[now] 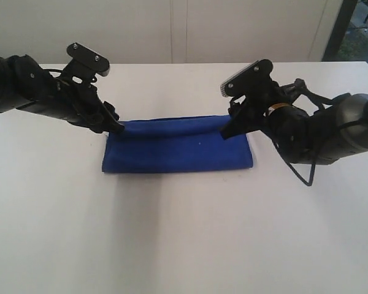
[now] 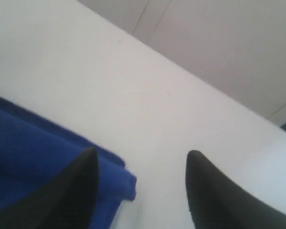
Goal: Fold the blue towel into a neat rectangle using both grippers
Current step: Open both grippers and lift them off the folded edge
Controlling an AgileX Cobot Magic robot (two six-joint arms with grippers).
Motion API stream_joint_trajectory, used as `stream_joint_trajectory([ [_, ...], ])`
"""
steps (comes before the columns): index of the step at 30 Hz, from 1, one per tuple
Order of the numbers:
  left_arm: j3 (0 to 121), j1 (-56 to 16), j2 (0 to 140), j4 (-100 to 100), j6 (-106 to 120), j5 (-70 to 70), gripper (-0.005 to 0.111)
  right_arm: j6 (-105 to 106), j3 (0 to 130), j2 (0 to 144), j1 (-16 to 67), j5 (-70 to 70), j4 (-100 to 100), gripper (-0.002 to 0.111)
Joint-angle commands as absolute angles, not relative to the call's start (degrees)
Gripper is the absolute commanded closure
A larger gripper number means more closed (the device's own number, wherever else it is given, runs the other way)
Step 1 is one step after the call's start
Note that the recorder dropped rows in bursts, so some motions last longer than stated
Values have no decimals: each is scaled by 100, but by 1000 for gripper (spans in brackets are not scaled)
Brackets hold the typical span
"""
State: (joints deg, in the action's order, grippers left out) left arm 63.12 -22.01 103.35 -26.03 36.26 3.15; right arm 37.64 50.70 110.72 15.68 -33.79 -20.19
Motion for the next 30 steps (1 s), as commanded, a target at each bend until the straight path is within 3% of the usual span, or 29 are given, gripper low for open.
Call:
stream_joint_trajectory([
  [1,6343,-2180,10338,-2695,3587,-352,59,3726,5078,10918,1540,-2224,-2189,73],
  [2,6343,-2180,10338,-2695,3574,-571,70,3726,5078,10745,1540,-1761,-2251,86],
  [5,6343,-2180,10310,-2695,3530,-890,92,3719,5131,10405,1540,-1193,-2632,104],
  [8,6343,-2180,10201,-2695,3416,-1059,107,3700,5427,10112,1477,-348,-2888,108],
  [12,6779,-2135,10217,-2720,2942,-1565,107,3121,6517,10215,1239,1308,-2874,108],
  [19,7894,-2113,11035,-2720,2845,-2804,107,2783,7620,11042,857,2418,-2816,108],
  [24,8395,-2113,11595,-2497,2845,-3139,107,2671,7869,11497,740,2621,-2452,108],
  [30,8572,-2113,11998,-2345,2845,-2550,107,2671,8044,11956,740,2492,-2437,108],
])
